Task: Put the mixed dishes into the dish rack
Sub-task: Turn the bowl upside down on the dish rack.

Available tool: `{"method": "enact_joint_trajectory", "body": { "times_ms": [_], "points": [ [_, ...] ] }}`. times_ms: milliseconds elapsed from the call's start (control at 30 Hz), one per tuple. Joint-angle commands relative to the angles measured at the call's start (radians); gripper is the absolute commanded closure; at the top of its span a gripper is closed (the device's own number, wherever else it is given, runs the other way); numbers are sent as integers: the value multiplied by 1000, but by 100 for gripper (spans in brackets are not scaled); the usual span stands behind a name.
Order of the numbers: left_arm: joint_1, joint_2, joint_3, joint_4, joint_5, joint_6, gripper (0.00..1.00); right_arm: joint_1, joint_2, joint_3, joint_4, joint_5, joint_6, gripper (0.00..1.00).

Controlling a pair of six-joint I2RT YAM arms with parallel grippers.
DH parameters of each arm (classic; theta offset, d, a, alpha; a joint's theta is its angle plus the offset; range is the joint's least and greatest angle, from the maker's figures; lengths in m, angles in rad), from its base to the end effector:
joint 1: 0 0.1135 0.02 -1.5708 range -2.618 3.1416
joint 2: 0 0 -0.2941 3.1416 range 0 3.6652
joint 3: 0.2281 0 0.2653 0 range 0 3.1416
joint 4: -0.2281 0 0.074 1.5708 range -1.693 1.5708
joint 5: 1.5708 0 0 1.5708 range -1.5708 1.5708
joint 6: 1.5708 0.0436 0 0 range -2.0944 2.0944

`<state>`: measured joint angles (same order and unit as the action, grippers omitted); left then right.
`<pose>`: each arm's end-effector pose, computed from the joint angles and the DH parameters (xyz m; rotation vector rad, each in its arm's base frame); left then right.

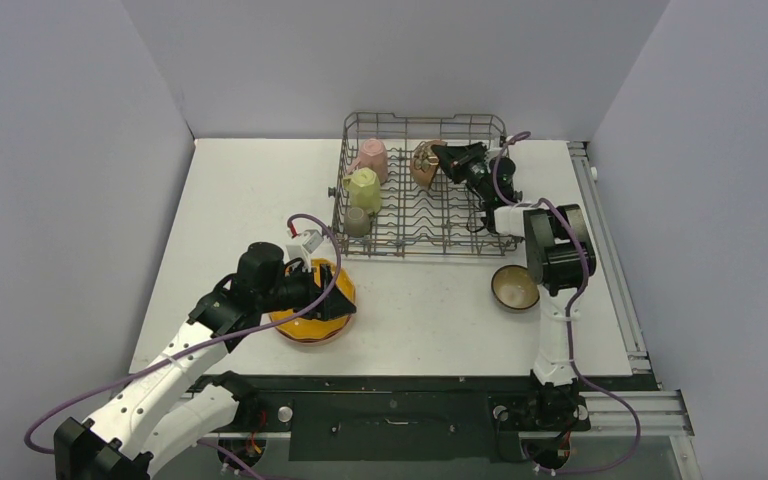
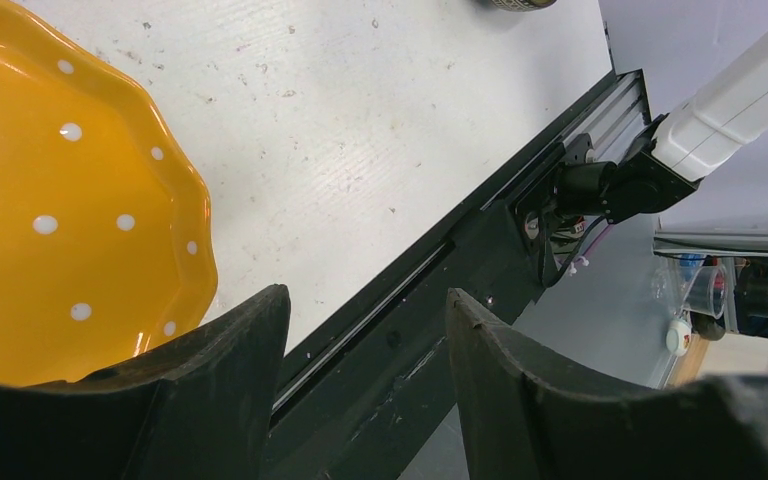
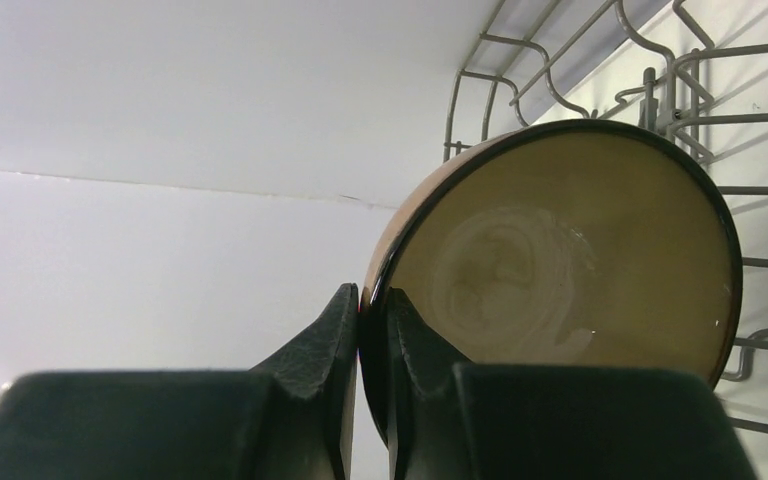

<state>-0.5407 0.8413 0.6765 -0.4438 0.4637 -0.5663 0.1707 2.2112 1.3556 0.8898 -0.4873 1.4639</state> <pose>0.1455 -0.1101 0.2849 0.2560 2.3214 -1.1016 0.5119 0.1090 0.1974 0.6921 1.6608 1.6114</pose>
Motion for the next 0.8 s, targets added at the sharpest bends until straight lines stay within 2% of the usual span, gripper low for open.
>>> {"method": "enact_joint_trajectory", "body": {
  "times_ms": [0, 167, 367, 533, 767],
  "points": [
    [8, 3, 12, 20, -9, 20, 45, -18, -5, -43, 288, -27, 95, 100],
    [8, 5, 12, 18, -12, 19, 45, -35, -14, -122, 358, -25, 112, 100],
    [8, 5, 14, 15, -19, 21, 45, -40, -19, -184, 352, -23, 106, 100],
    [8, 7, 14, 12, -24, 23, 45, -49, -28, -213, 283, -22, 86, 100],
    [8, 4, 15, 8, -32, 23, 45, -61, -118, -262, 95, -11, -21, 92]
  ]
}}
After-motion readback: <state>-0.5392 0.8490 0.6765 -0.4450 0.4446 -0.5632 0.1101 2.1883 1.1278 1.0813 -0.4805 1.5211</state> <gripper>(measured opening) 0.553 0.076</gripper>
